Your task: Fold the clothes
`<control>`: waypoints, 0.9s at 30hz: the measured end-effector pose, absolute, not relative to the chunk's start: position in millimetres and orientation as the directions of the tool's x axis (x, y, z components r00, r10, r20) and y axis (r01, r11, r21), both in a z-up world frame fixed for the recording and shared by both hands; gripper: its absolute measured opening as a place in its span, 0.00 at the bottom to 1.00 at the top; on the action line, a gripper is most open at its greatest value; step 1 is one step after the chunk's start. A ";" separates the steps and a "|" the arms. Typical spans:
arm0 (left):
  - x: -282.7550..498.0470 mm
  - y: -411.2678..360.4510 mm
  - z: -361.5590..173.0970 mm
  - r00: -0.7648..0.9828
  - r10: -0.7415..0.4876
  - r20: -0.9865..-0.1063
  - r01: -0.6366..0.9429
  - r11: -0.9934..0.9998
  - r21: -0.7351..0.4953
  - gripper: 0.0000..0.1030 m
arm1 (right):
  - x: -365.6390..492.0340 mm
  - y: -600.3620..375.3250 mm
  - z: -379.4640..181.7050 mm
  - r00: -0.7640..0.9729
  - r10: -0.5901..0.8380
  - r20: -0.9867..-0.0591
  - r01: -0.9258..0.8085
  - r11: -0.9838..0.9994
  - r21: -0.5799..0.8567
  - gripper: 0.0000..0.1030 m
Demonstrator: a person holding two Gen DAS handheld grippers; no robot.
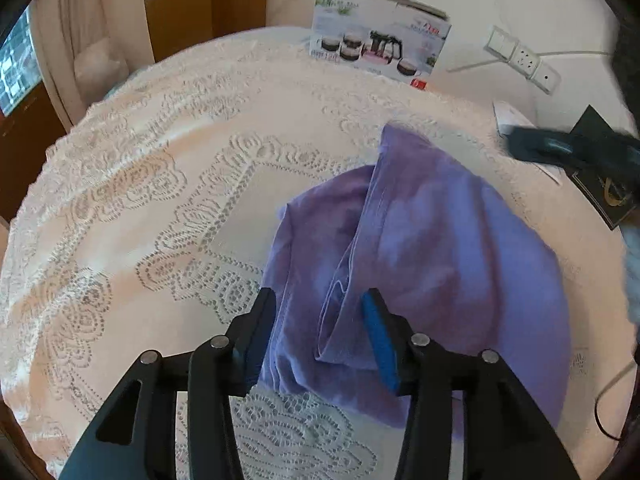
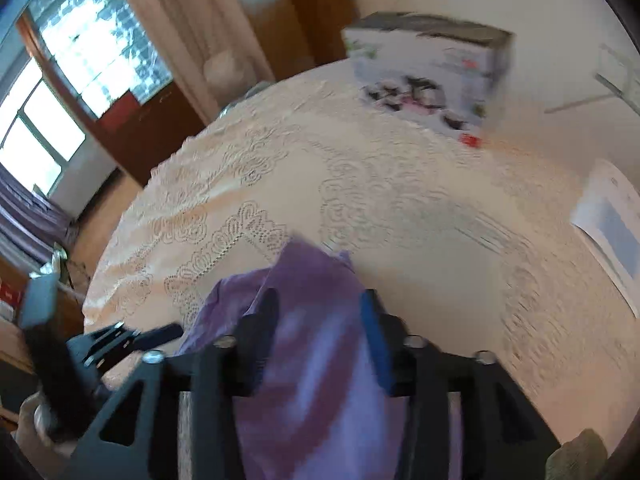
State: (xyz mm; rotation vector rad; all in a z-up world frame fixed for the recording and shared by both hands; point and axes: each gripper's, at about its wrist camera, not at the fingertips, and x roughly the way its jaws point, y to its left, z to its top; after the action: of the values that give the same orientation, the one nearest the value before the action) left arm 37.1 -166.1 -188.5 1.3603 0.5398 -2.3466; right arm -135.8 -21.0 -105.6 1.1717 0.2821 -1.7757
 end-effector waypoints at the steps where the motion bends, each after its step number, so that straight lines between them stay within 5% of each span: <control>1: 36.3 -165.1 -190.8 -0.465 -0.102 -0.879 0.488 -0.859 -0.158 0.45 | -133.5 -6.1 -103.0 -0.084 -0.590 -0.803 0.795 -0.525 0.303 0.45; 4: 31.6 -155.4 -201.0 -0.452 -0.026 -0.892 0.445 -0.873 -0.200 0.45 | -124.8 28.6 -104.2 -0.075 -0.596 -0.800 0.768 -0.546 0.335 0.45; 6: 25.8 -149.4 -211.0 -0.399 -0.061 -0.915 0.455 -0.879 -0.140 0.18 | -118.0 50.3 -108.5 -0.067 -0.594 -0.801 0.748 -0.561 0.354 0.45; 8: 29.4 -149.7 -200.0 -0.421 -0.062 -0.905 0.461 -0.874 -0.154 0.07 | -111.2 72.1 -112.8 -0.058 -0.593 -0.803 0.727 -0.576 0.373 0.45; 15: 60.3 -169.5 -154.6 -0.411 -0.179 -0.894 0.490 -0.870 -0.052 0.08 | -79.7 127.2 -129.3 -0.007 -0.619 -0.786 0.676 -0.582 0.452 0.45; 18: 57.4 -175.1 -172.3 -0.313 -0.185 -0.932 0.461 -0.887 0.022 0.20 | -68.9 127.0 -138.1 0.008 -0.606 -0.796 0.653 -0.599 0.463 0.45; 22: 56.3 -187.1 -171.9 -0.316 -0.156 -0.936 0.419 -0.908 0.010 0.22 | -63.7 125.5 -140.9 -0.015 -0.606 -0.795 0.601 -0.641 0.478 0.45; 25: 44.7 -197.1 -140.3 -0.439 -0.083 -0.895 0.307 -0.950 -0.062 0.58 | -69.9 126.1 -139.4 -0.097 -0.590 -0.802 0.523 -0.716 0.463 0.45; 27: 24.8 -199.9 -140.5 -0.460 -0.043 -0.887 0.234 -0.969 -0.074 0.61 | -79.1 125.9 -138.9 -0.152 -0.583 -0.798 0.453 -0.759 0.468 0.47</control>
State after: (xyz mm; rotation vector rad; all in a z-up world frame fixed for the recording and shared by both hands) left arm 24.8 -199.9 -140.5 1.5337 0.2778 -2.5374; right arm -79.1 125.9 -138.9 1.4401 -0.1526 -1.9671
